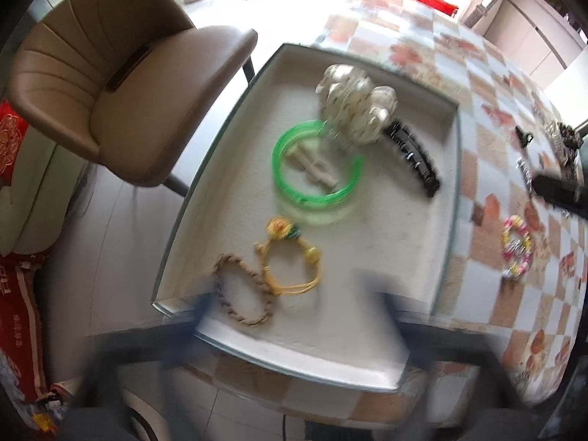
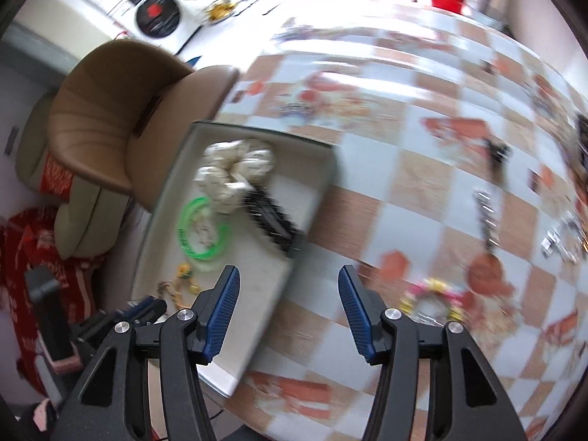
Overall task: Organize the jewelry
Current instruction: 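Move both tools back over the jewelry on the table, then grasp the pink-yellow beaded bracelet with the left tool while the right tool grasps the silver star hairpin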
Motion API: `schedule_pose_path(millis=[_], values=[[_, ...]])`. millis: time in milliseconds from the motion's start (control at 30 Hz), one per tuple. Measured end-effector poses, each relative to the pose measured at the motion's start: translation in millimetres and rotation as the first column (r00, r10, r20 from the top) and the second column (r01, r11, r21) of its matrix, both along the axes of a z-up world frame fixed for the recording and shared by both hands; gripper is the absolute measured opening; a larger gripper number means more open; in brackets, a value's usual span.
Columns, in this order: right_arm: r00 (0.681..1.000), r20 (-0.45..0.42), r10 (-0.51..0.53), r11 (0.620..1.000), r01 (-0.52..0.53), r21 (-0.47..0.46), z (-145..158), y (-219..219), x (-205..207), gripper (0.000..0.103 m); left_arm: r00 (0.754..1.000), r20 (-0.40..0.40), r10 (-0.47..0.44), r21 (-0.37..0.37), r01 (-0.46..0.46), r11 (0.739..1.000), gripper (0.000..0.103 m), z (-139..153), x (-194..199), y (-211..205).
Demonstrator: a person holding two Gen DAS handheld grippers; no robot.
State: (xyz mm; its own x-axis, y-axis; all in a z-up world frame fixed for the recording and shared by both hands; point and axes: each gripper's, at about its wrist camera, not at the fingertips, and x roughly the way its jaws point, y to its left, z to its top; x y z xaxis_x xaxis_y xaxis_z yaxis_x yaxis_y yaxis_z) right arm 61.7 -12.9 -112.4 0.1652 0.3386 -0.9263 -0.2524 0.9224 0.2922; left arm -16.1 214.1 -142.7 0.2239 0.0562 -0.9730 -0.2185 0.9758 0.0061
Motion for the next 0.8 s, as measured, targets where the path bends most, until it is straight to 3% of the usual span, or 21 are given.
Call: schedule_pose_path(millis=[133,433,800], values=[[0.995,-0.006,-0.095,0.995,0.094,-0.021,-3.8,-47.6,-5.4,0.073,0.996,0.04,-0.082,0.006,0.082,0.997,0.103,19.2,11.6,-29.5],[0.971,-0.025,-0.237,0.967,0.233,-0.1,-20.9,-120.9,-2.7,0.073,0.974,0.079,-0.211,0.01,0.211,0.977,0.103,31.4,29.7,-100.1],[0.97,-0.039,-0.24,0.966,0.235,-0.106,-35.2,-154.3,19.7,0.073,0.958,0.037,-0.286,-0.037,0.287,0.957,0.103,9.9,43.5,-161.6]])
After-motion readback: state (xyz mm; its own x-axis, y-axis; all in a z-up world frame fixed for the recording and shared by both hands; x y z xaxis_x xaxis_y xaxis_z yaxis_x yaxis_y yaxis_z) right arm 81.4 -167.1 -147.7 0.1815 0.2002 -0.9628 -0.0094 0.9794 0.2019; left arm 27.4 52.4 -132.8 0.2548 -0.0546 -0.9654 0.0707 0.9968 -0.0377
